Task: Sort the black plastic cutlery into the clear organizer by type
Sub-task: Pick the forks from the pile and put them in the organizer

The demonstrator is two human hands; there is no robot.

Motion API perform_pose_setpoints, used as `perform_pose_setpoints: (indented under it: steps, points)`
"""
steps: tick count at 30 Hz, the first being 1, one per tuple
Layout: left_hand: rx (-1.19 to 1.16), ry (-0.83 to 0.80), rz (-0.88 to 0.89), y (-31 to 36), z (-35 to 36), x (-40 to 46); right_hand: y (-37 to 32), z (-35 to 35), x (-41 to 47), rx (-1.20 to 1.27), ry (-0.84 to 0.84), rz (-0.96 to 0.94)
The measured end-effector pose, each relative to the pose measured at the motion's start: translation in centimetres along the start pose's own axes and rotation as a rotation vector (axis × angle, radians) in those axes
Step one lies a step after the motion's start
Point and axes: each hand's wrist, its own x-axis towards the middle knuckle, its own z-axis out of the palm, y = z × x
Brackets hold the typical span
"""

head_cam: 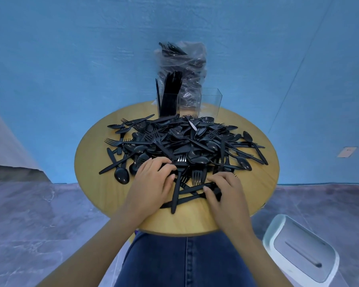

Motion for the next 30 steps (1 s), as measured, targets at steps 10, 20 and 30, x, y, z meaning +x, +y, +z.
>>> perform_pose_setpoints:
  steps: [10,20,30]
  points:
    - [-0.044,-0.057,0.075,0.6,-0.6,0.3,3.6,-1.9,3.0,-0.058,0.022,0.189]
    - [-0.062,-0.095,0.086,0.3,-0.2,0.3,4.0,-1.3,2.7,-0.053,0.010,0.012]
    - [-0.069,-0.013,0.137,4.2,-1.3,4.7,8.0,-3.8,7.4,-0.066,0.168,0.189]
